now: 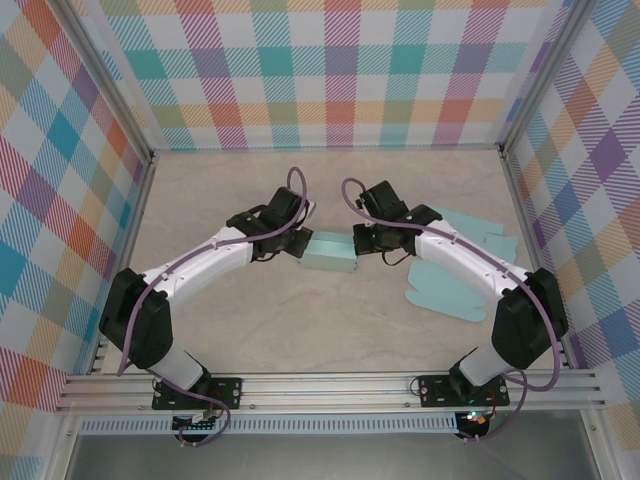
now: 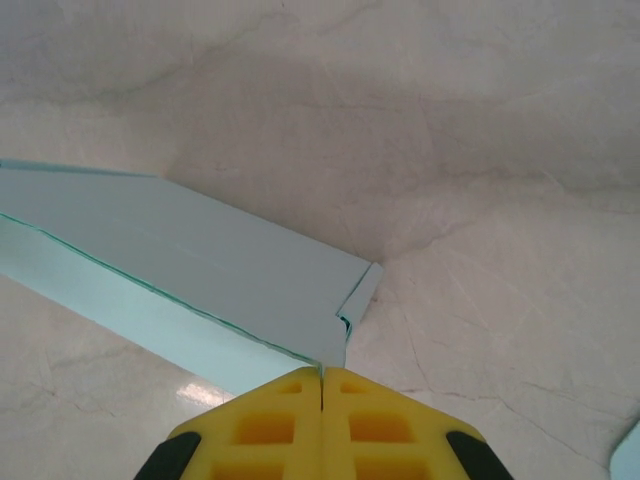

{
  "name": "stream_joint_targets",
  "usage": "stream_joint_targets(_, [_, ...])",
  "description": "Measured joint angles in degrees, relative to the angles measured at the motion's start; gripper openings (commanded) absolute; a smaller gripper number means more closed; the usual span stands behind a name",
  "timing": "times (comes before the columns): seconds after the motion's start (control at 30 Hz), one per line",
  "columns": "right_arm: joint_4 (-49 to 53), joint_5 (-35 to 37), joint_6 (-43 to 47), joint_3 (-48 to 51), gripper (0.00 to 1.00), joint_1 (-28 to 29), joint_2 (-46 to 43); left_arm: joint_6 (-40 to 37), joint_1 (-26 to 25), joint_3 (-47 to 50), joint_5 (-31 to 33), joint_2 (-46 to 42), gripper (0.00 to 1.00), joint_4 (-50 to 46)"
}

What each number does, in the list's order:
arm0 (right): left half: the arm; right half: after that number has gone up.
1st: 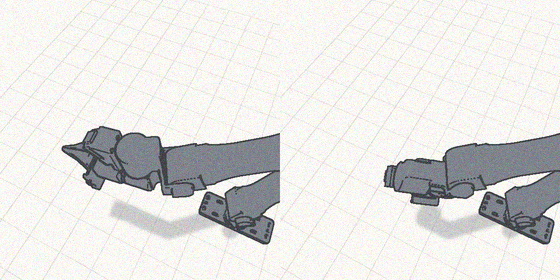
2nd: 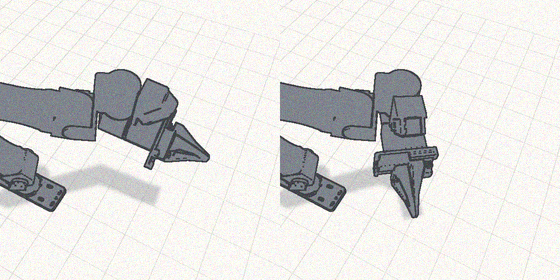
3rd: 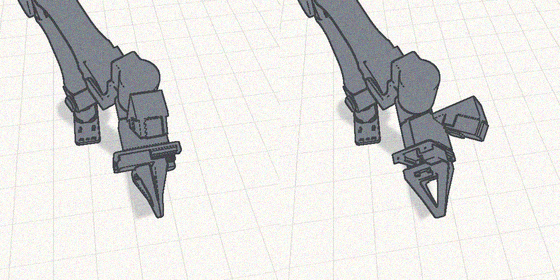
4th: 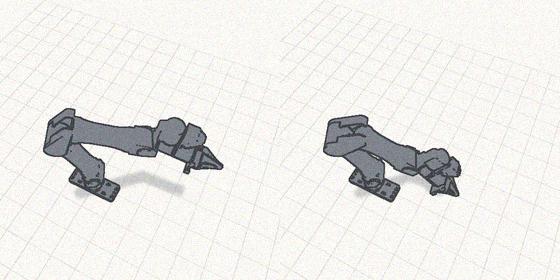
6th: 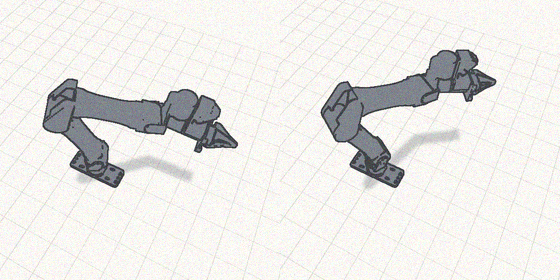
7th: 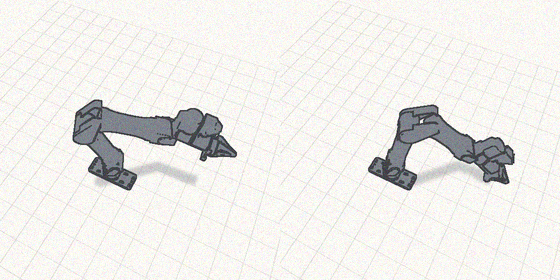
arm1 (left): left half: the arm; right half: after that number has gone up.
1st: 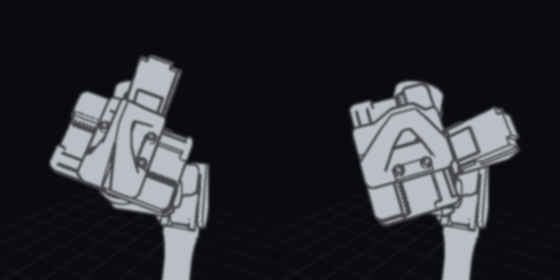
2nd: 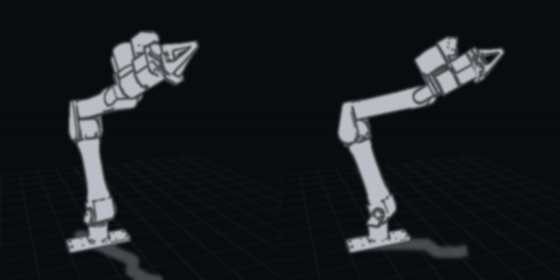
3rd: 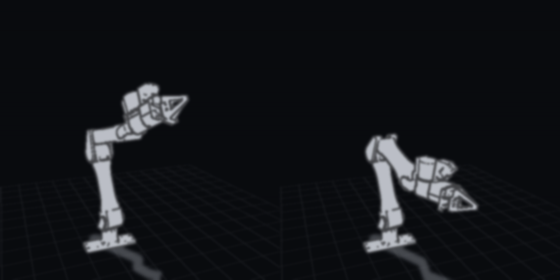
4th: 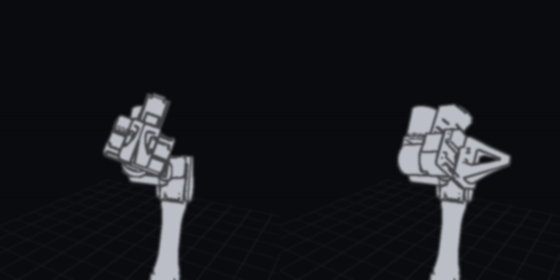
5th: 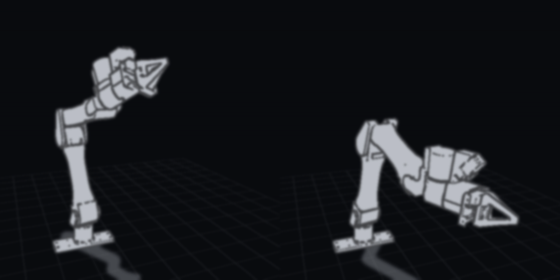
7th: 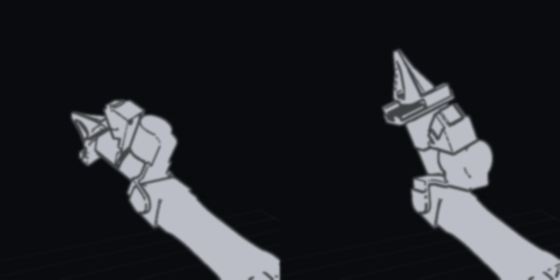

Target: Fold the paper box

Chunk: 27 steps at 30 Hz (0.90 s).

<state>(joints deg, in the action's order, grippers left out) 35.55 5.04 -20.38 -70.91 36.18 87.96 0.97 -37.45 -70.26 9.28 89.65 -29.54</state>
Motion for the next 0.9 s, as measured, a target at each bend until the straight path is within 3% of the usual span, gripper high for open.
stream_joint_targets(0.17, [-1.68, 1.42, -0.20, -0.68, 0.03, 0.17, 1.95, 3.67, -0.02, 0.00, 2.23, 0.00, 0.00, 1.29])
stream_joint_targets(0.3, [-3.19, 1.97, -0.46, -0.68, 0.11, 0.22, 2.64, 5.99, -0.02, 0.24, 2.93, 0.00, 0.00, 1.86])
stream_joint_targets(0.9, [-6.03, 2.47, -1.66, -0.79, 0.13, 0.22, 3.87, 10.34, -0.02, 2.69, 4.20, 0.17, 0.00, 4.28])
